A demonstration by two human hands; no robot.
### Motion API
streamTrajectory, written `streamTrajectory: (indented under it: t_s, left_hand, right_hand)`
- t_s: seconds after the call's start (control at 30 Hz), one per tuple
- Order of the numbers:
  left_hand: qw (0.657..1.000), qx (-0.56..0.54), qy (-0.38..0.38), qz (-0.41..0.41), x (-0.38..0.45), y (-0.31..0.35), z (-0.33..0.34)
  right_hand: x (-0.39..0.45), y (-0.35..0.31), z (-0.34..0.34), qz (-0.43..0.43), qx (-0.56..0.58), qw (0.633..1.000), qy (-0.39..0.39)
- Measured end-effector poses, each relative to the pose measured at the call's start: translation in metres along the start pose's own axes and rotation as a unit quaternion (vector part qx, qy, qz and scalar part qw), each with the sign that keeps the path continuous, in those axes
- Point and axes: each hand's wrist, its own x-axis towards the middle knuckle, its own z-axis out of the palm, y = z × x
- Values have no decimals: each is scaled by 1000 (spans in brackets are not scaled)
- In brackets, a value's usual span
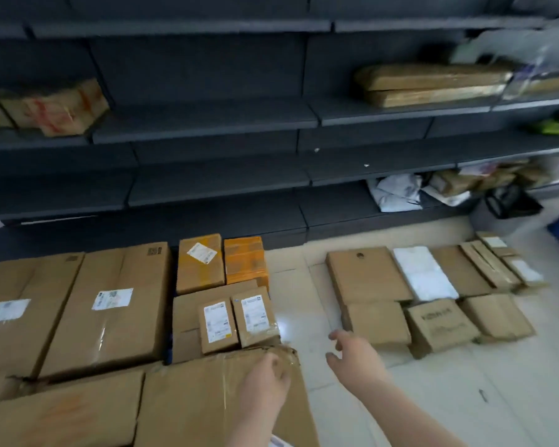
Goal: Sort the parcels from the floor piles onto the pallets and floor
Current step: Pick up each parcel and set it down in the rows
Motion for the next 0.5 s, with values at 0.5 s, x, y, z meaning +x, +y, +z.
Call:
streamTrajectory:
  t_s: [0.5]
  left_hand:
    - [954, 196, -85, 210, -142, 303, 222]
  right_hand:
    - [-186, 343, -171, 205, 45, 971, 118]
